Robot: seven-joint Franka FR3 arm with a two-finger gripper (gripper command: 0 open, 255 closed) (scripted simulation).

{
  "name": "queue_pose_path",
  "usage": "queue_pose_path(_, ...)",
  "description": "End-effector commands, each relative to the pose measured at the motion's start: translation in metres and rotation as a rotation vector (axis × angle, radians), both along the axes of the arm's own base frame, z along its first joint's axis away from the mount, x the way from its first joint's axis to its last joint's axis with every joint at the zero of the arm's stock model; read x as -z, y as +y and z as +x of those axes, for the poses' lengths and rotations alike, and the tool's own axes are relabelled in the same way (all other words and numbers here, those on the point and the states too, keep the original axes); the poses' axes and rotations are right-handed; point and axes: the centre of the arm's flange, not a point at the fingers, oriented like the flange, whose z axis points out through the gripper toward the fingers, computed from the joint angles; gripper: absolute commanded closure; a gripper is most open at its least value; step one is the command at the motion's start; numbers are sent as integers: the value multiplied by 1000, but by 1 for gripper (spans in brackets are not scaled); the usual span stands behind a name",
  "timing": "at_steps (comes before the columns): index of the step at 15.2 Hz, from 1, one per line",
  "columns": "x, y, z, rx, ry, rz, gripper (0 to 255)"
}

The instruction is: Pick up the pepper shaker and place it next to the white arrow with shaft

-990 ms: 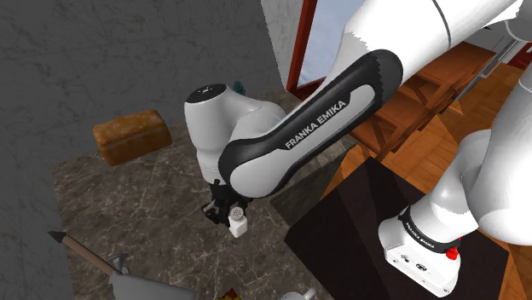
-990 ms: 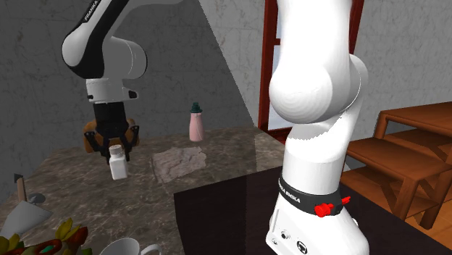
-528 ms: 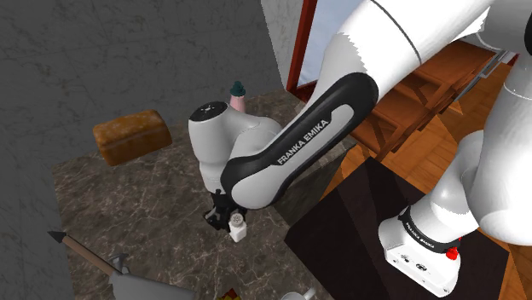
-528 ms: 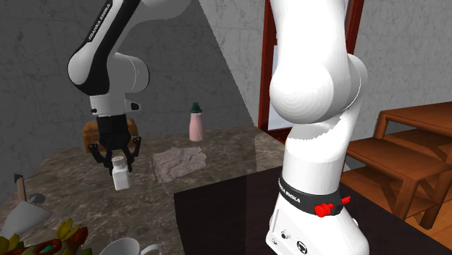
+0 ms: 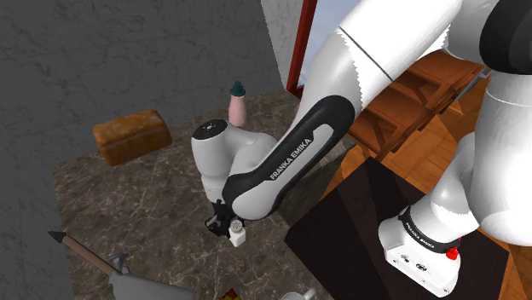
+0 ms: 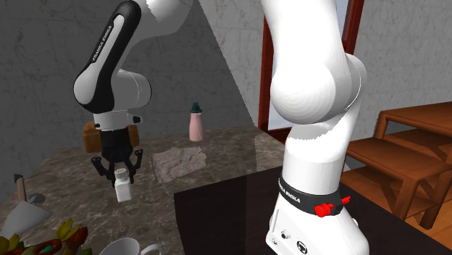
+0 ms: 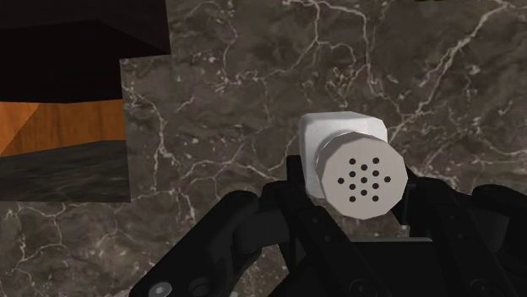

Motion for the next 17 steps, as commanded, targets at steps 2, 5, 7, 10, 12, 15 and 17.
queue_pose_path(2,16,0,-1,0,0,0,255)
queue_pose_path(5,32,0,-1,0,0,0,255)
queue_pose_path(7,42,0,-1,0,0,0,255)
queue_pose_path(10,57,0,-1,0,0,0,255)
queue_pose_path(12,57,0,-1,0,0,0,255)
queue_pose_path(15,57,0,-1,0,0,0,255)
queue_pose_path(17,57,0,-1,0,0,0,255)
